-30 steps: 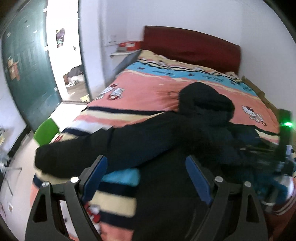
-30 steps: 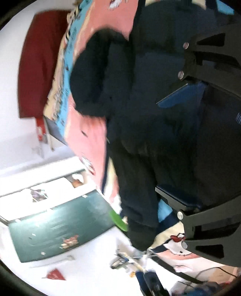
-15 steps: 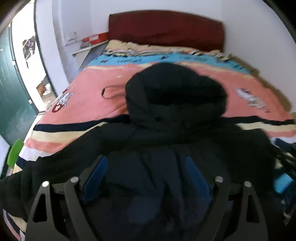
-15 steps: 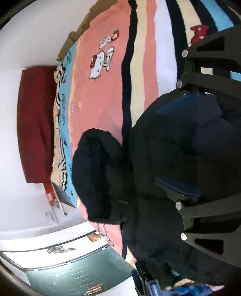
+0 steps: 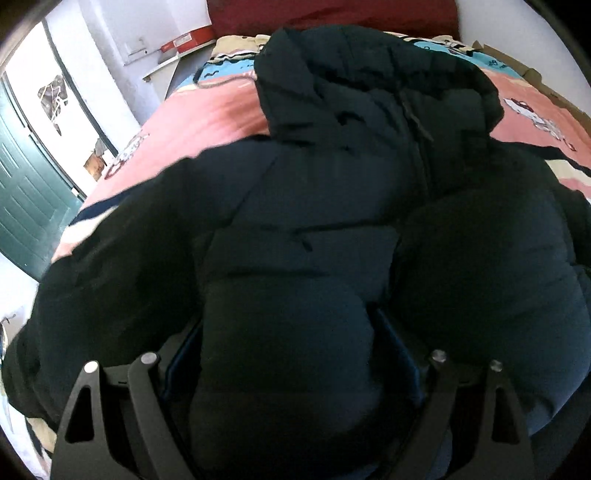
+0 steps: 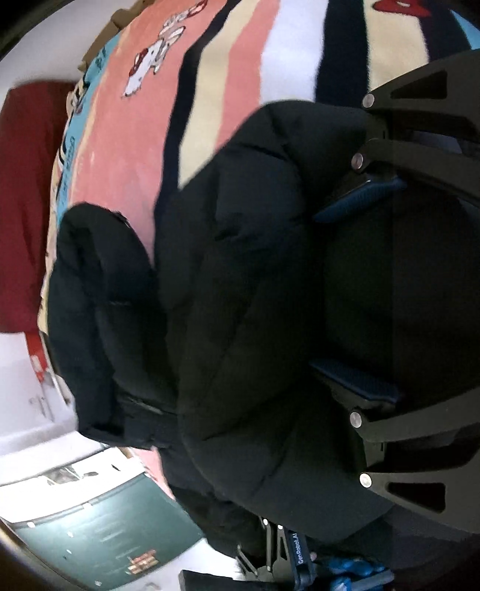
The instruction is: Fold large clothes
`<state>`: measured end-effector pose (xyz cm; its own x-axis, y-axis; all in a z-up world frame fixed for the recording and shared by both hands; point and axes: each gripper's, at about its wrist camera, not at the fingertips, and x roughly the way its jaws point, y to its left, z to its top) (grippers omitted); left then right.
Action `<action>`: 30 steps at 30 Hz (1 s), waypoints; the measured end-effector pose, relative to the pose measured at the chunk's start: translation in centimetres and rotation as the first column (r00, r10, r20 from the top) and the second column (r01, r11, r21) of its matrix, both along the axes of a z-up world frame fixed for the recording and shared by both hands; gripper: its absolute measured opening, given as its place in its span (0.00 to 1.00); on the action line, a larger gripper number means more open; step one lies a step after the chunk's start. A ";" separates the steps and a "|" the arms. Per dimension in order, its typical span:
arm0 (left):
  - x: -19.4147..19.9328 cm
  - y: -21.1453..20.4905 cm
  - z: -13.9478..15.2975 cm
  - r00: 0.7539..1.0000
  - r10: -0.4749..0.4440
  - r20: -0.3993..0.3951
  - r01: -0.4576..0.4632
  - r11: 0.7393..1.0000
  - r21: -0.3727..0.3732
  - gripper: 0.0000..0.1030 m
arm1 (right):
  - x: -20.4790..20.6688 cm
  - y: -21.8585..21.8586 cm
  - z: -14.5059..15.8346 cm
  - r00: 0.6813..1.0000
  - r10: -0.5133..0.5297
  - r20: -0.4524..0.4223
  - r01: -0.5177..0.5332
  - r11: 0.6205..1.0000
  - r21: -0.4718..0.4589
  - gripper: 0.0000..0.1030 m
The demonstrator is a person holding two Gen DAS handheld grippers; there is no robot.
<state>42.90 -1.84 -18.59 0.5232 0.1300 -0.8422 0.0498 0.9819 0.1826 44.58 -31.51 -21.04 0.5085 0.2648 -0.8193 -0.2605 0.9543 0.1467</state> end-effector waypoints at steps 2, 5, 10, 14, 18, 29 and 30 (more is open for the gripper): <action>0.9 0.2 -0.6 1.000 0.014 -0.020 -0.015 1.000 -0.017 0.91 | 0.0 -0.2 -0.8 1.000 -0.007 -0.004 0.007 1.000 0.002 0.72; 1.6 0.0 -0.8 0.999 0.019 -0.032 -0.019 1.000 0.003 0.91 | 0.9 0.1 -1.4 0.999 -0.022 -0.023 0.021 0.999 -0.030 0.72; 0.6 0.7 3.1 0.999 0.023 0.037 -0.022 0.999 -0.030 0.90 | 0.5 0.3 0.4 0.998 -0.042 -0.046 0.038 0.996 -0.083 0.71; -0.1 -0.3 6.1 0.996 -0.001 0.092 0.007 0.998 -0.068 0.90 | -1.0 0.3 4.8 0.997 -0.056 0.052 0.057 0.998 -0.029 0.71; -0.1 -2.3 3.9 0.999 -0.032 0.033 0.034 0.997 -0.068 0.90 | -0.3 2.5 5.8 0.997 -0.030 0.067 0.030 0.999 -0.012 0.71; 1.0 -2.7 -0.4 1.000 -0.006 -0.018 0.005 1.000 -0.012 0.95 | 1.3 4.1 -1.1 0.997 -0.066 -0.038 0.062 0.993 -0.104 0.74; 1.1 -2.8 -0.3 1.000 -0.011 -0.028 0.010 1.000 -0.014 0.95 | 1.3 4.4 -1.1 0.997 -0.064 -0.040 0.059 0.990 -0.125 0.74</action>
<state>44.01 -4.68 -18.86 0.5008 0.1128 -0.8582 0.0650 0.9838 0.1672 45.89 -27.12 -22.16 0.4838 0.1293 -0.8656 -0.1966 0.9798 0.0365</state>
